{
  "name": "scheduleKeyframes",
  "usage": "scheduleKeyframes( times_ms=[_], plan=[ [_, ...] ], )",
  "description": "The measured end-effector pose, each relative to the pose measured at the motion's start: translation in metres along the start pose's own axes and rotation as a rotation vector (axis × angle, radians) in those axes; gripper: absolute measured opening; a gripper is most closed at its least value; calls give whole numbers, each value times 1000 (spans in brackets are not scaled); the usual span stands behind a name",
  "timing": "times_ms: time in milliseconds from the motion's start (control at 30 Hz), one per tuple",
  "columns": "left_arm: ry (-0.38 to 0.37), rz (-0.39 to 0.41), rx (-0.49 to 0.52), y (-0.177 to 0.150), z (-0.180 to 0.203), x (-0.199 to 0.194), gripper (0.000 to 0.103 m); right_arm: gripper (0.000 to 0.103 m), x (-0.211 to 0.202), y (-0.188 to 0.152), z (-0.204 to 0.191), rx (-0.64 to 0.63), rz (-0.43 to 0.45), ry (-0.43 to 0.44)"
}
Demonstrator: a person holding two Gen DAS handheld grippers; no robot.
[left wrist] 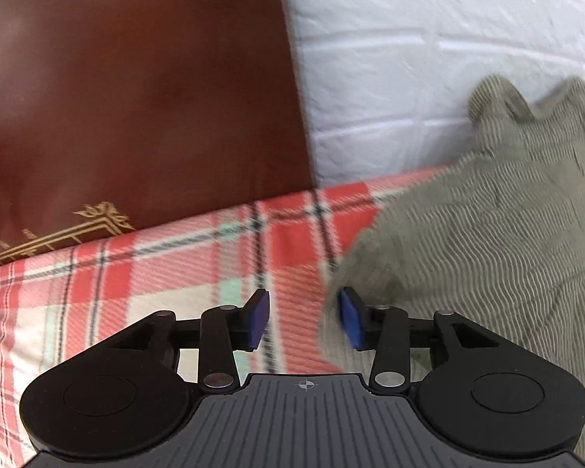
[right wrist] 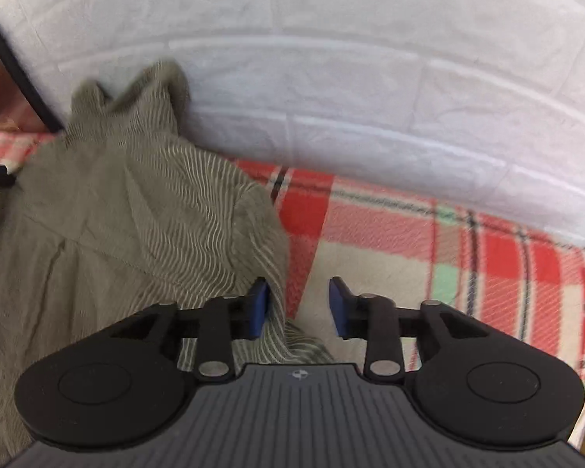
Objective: Fold clothes
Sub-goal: 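Lay the shirt on the bed, open both grippers and withdraw, then grasp the shirt collar with the left gripper while the right gripper grasps beside it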
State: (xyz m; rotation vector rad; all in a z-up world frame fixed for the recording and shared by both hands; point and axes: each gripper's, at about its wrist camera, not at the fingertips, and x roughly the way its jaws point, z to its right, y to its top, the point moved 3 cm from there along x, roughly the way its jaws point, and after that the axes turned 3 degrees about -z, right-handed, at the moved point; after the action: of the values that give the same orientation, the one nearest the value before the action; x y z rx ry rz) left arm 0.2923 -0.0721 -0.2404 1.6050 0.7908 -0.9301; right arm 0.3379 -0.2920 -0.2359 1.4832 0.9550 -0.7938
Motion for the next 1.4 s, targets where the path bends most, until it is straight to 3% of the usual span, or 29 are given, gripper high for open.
scheduleKeyframes(
  times_ms=[133, 433, 533, 667, 700, 733, 800, 1000, 1100, 1133, 1200, 1300, 1400],
  plan=[
    [-48, 47, -22, 14, -3, -2, 55, 40, -5, 19, -11, -52, 55, 40],
    [-98, 38, 168, 40, 50, 27, 60, 40, 34, 50, -21, -1, 57, 96],
    [-76, 25, 166, 45, 50, 39, 61, 40, 43, 52, -18, 16, 36, 108],
    [-121, 10, 124, 50, 48, 48, 59, 38, 49, 51, -13, 37, 6, 140],
    [-134, 1, 127, 50, 49, 50, 33, 26, 50, 51, -12, 38, -6, 151],
    [-148, -4, 130, 50, 51, 51, 14, 11, 50, 51, -12, 37, -11, 157],
    [-144, 8, 131, 50, 52, 51, 2, 7, 50, 52, -10, 35, -11, 160],
    [-24, 49, 96, 57, 42, 58, 0, 5, 47, 62, 1, 39, 50, 54],
    [-3, 26, 67, 56, 34, 68, 0, 6, 57, 60, 6, 47, 10, 8],
    [0, 30, 73, 55, 34, 67, 4, 10, 58, 59, 5, 41, 8, 6],
    [-12, 37, 90, 53, 34, 61, 24, 19, 53, 60, 4, 24, 19, 5],
    [-82, 73, 125, 56, 37, 45, 30, 39, 38, 62, 1, -21, 64, 30],
    [-173, 100, 171, 60, 49, 34, 59, 47, 25, 66, -5, -71, 105, 67]
  ],
)
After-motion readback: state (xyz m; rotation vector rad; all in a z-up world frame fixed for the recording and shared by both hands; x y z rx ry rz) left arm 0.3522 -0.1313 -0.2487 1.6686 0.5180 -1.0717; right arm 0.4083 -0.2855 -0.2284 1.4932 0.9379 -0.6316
